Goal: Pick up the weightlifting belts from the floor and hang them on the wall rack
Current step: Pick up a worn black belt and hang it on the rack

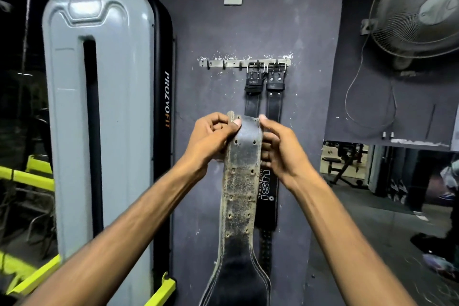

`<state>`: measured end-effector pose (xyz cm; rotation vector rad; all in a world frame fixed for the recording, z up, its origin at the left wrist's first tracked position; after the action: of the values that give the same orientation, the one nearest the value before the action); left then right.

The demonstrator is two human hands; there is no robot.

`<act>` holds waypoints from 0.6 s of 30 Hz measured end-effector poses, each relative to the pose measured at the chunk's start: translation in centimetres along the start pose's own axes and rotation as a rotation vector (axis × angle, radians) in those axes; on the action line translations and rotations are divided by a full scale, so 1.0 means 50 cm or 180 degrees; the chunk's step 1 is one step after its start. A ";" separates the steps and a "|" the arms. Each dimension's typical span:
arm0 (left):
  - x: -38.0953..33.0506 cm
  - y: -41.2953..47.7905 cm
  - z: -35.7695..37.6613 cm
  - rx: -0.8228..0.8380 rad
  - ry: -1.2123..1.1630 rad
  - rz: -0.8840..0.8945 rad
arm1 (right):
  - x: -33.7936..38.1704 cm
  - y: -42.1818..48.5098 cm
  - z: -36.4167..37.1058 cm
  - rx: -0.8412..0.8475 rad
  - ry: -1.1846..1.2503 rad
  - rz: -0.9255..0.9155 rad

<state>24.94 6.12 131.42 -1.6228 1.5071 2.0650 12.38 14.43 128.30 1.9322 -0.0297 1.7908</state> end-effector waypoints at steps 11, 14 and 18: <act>0.191 0.081 -0.072 0.0806 0.0426 -0.0124 | -0.025 0.215 -0.032 -0.1072 0.0079 -0.0247; 0.226 0.136 -0.106 0.0783 0.0395 -0.0487 | -0.043 0.250 -0.020 -0.1078 -0.0182 -0.0448; 0.225 0.248 -0.138 0.0492 0.0326 -0.0299 | -0.058 0.297 -0.021 -0.1135 -0.0184 -0.0665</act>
<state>17.28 -10.28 130.68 -1.7279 1.5469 1.7951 5.87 0.94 130.63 1.6653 -0.1506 1.4796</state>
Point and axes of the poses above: each hand's wrist, its own y-axis towards the middle knuckle, its own z-axis out of the palm, x = y × z, the point moved 8 cm from there along y, towards the middle knuckle, and after that the axes turned 9 degrees about x, right-handed, at the moved point
